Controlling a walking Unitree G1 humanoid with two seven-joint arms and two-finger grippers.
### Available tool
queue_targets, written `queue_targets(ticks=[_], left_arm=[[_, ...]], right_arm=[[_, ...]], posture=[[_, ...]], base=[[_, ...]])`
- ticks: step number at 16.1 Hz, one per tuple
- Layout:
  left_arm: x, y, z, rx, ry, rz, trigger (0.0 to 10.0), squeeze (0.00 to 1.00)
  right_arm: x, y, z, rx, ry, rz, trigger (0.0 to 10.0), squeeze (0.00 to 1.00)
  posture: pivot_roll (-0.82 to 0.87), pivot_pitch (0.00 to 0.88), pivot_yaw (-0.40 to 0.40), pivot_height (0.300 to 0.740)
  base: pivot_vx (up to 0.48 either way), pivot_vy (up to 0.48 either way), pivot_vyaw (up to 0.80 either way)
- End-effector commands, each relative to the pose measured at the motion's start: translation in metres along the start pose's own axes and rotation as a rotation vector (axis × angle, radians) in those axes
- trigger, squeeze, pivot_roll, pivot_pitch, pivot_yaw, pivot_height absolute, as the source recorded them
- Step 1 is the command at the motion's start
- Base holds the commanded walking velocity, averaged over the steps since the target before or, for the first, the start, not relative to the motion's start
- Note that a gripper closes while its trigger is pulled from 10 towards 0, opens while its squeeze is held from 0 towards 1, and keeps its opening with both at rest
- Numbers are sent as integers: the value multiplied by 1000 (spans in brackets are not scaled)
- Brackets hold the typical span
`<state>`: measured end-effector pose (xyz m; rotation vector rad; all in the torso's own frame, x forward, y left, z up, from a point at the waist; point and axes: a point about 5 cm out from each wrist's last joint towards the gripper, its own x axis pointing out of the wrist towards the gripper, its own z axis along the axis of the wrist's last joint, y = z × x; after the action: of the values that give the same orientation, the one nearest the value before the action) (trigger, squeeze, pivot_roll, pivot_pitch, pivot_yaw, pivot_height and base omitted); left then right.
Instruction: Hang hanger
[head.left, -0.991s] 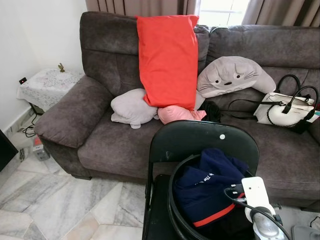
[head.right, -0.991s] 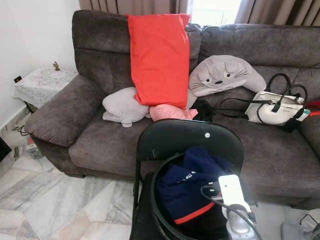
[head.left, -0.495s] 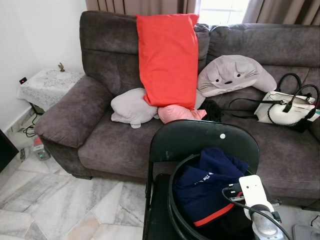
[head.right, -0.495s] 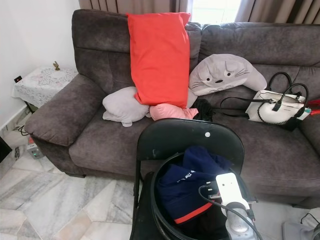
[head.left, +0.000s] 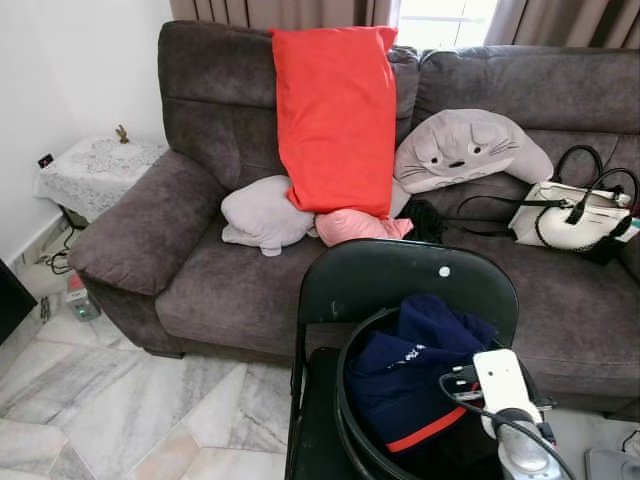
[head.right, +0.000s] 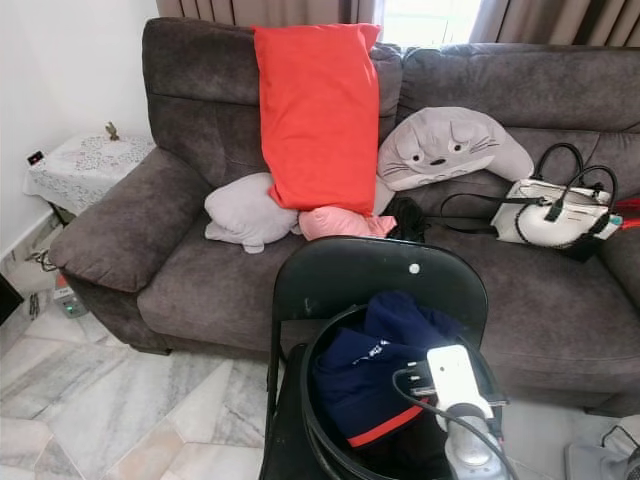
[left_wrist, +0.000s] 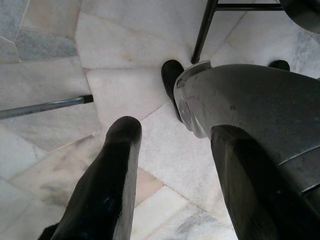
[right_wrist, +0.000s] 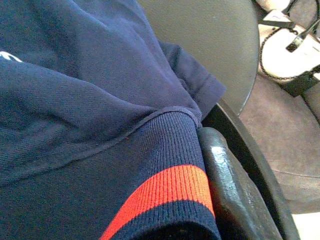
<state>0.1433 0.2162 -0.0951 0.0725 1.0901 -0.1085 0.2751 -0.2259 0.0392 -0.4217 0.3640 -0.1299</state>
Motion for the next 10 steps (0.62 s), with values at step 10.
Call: queue_targets(ticks=[10], left_arm=[[-1, 3, -5, 25, 27, 2, 10000, 0]], right_arm=[[7, 4, 116, 168, -344, -34, 0, 0]], posture=[[-26, 52, 34, 740]], base=[[0, 0, 0]])
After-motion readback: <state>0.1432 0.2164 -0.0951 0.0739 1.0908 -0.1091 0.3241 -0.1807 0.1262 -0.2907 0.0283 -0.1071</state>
